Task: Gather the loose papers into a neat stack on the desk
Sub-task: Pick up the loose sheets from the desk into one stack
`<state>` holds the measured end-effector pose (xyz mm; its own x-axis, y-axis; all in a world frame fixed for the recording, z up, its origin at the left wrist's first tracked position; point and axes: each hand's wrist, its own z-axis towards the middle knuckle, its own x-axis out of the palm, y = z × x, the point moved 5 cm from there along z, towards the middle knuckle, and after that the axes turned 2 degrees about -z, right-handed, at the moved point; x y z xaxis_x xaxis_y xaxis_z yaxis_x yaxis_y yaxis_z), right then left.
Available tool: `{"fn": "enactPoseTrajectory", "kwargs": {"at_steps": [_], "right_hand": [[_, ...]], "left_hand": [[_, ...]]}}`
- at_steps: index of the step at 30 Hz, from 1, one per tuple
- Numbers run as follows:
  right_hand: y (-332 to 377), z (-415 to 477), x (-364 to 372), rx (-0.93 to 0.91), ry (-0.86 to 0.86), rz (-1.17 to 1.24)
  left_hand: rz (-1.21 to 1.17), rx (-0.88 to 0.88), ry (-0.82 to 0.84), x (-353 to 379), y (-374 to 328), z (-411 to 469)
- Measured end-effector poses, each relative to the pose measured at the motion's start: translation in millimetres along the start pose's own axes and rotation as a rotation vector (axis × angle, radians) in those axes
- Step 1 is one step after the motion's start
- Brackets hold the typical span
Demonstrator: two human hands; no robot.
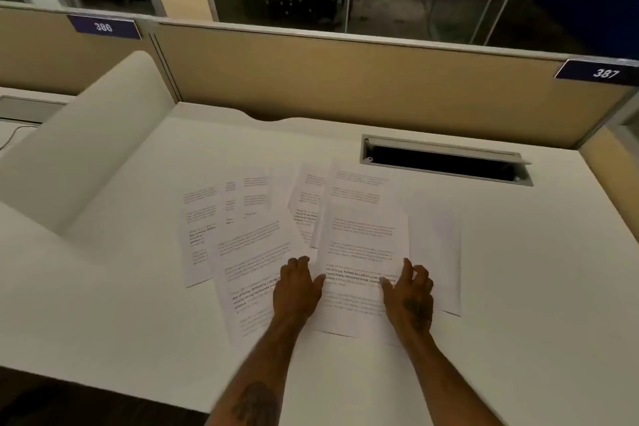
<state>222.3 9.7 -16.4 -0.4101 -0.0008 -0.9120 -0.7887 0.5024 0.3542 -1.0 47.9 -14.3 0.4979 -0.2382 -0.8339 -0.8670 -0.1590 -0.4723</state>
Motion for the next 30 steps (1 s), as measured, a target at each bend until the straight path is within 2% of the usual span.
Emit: {"fn": "enactPoseTrajectory", "kwargs": {"at_steps": [7, 11, 14, 17, 20, 26, 28, 30], "right_hand": [[-9.4, 11.5, 2.8, 0.174, 0.01, 0.209], [-12.8, 20.1, 2.1, 0.259, 0.001, 0.407], [0.0, 25.5, -12.2, 0.199, -0.011, 0.541], [27.0, 29.3, -35.2, 0.074, 0.013, 0.683], [64.5, 24.6, -50.5, -0.056, 0.149, 0.778], [132.6, -0.3, -25.7, -0.177, 0.398, 0.788], [144.4, -10.2, -10.4, -0.129, 0.388, 0.794], [147.7, -15.8, 5.8, -0.121, 0.29, 0.654]], "left_hand": [[-0.21, -0.135, 0.039, 11.2, -5.4, 17.7], [-0.287, -0.115, 0.011, 4.4, -10.5, 22.5], [-0.464, -0.078, -0.026, -12.2, -9.1, 22.7], [-0.786, -0.119, 0.019, -38.0, 5.2, 19.3], [-1.132, -0.145, 0.086, -71.1, 26.7, 10.9], [-1.351, -0.081, 0.132, -105.3, 83.8, -18.5], [-1.349, -0.089, 0.081, -112.3, 107.6, -29.3], [-1.328, -0.116, 0.03, -119.4, 135.9, -39.4]]}}
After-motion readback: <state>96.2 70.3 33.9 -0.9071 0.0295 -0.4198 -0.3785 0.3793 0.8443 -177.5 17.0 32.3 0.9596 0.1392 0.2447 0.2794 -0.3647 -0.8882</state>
